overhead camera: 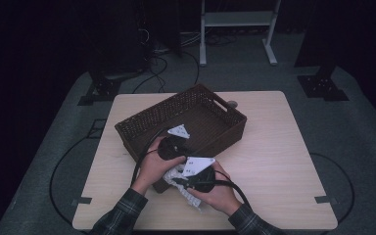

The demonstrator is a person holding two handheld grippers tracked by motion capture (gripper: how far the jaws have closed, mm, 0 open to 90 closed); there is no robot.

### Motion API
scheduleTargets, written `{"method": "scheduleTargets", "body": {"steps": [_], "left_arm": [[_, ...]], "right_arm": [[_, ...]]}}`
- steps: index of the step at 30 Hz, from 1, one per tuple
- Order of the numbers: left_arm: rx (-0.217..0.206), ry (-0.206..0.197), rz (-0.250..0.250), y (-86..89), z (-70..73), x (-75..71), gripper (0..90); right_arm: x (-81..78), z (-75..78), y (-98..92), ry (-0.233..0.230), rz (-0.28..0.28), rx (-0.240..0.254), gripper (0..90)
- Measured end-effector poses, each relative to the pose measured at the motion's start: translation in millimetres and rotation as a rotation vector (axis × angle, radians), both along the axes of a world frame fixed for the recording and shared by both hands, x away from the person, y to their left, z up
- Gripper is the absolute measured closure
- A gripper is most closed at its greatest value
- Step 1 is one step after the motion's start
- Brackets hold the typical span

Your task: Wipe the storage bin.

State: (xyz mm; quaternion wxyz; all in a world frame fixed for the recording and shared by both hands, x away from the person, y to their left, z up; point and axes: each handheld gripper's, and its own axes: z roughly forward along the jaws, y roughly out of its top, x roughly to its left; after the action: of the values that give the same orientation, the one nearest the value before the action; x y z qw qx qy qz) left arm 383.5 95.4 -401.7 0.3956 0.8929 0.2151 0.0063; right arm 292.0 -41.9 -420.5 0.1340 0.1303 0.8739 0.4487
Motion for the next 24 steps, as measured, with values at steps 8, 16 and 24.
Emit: {"method": "scheduleTargets", "body": {"steps": [8,16,24], "left_arm": [[0.000,0.000,0.000,0.0,0.0,-0.1,70.9],[-0.001,0.001,0.001,-0.1,0.0,-0.2,70.9],[-0.002,0.001,0.000,-0.1,-0.1,0.0,70.9]], "right_arm": [[6.4,-31.8,9.0,0.037,0.005,-0.080,75.8],[7.1,-52.8,16.0,0.075,0.004,-0.133,75.7],[3.9,-59.0,23.4,0.062,0.020,-0.172,75.5]]}}
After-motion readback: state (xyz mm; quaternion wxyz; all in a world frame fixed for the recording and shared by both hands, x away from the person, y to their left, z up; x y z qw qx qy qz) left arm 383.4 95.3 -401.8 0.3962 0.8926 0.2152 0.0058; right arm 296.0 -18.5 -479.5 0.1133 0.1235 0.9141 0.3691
